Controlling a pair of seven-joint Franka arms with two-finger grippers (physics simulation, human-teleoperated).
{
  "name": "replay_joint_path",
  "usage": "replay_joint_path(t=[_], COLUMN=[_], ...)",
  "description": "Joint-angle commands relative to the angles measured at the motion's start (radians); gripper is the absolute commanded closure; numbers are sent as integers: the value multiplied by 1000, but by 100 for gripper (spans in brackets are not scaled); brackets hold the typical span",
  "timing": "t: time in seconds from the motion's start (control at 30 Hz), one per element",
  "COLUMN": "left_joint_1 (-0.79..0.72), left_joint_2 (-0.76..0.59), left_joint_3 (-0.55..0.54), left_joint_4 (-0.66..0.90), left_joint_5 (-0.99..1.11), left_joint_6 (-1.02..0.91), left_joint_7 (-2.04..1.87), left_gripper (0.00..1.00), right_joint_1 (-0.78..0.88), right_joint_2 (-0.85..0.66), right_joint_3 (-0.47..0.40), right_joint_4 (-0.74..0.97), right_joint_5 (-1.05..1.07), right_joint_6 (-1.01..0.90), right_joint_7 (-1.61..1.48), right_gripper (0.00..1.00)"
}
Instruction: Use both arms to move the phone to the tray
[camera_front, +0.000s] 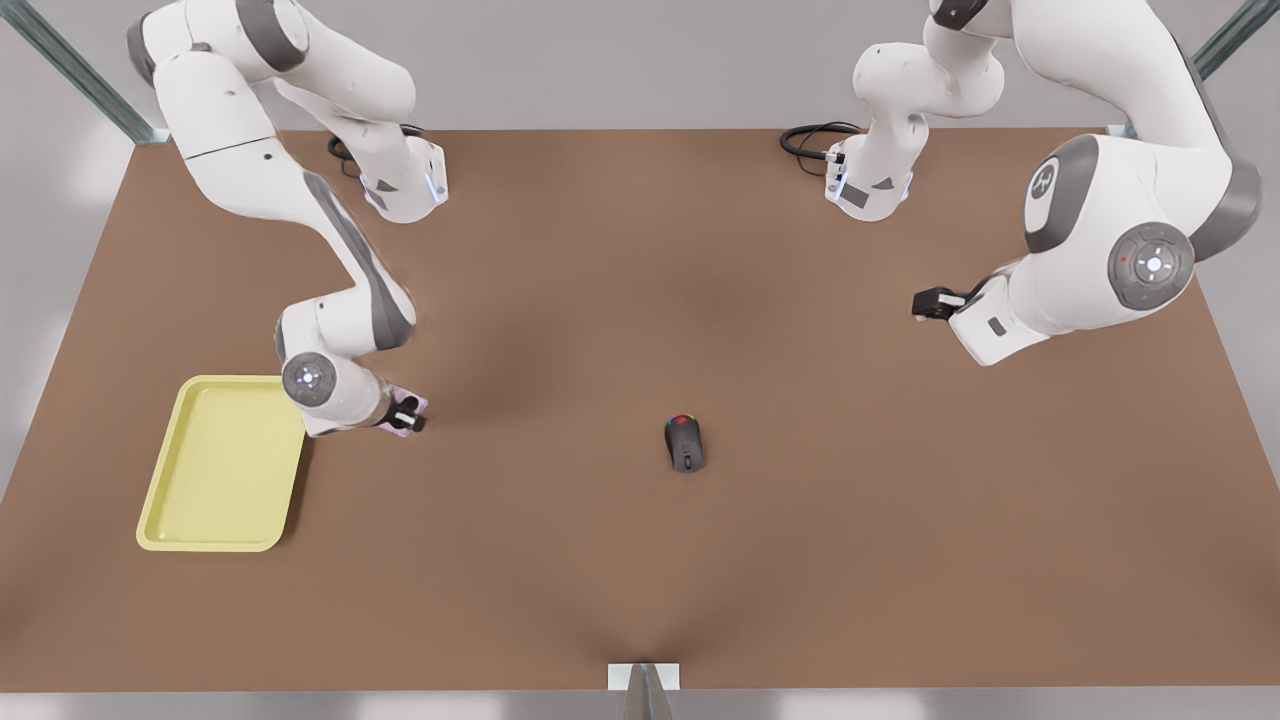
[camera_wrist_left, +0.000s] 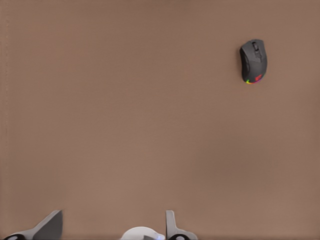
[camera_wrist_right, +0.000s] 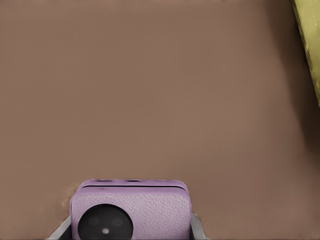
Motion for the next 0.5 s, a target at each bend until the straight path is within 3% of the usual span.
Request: replay_joint_path(t=[0.0,0.07,0.13,0.3,0.33,0.37,0.47], left_joint_1=[0,0,0,0,0,0,0], left_joint_2=[-1,-7,-4,1,1,-1,-5], left_joint_3=[0,1,0,0,0,0,-2], left_joint_4=[0,0,0,0,0,0,0], left_joint_5=[10,47,65,62,62,62,58], left_joint_6=[0,0,3,6,3,3,1], left_joint_7=[0,5,3,3,2,2,2], left_gripper=[0,0,0,0,0,0,0], right_joint_1=[-114,-223,-274,-272,-272,-271,-262], right_joint_2=[6,17,46,274,290,293,261], right_joint_3=[-7,-10,-72,-148,-150,-149,-145], right_joint_4=[-2,11,52,348,347,343,347], right_joint_5=[-12,-21,-21,-41,-40,-35,-32], right_joint_6=[-36,30,87,88,88,88,33], right_joint_7=[-802,-939,-1107,-1314,-1312,-1305,-1292], right_gripper=[28,28,28,28,21,0,0])
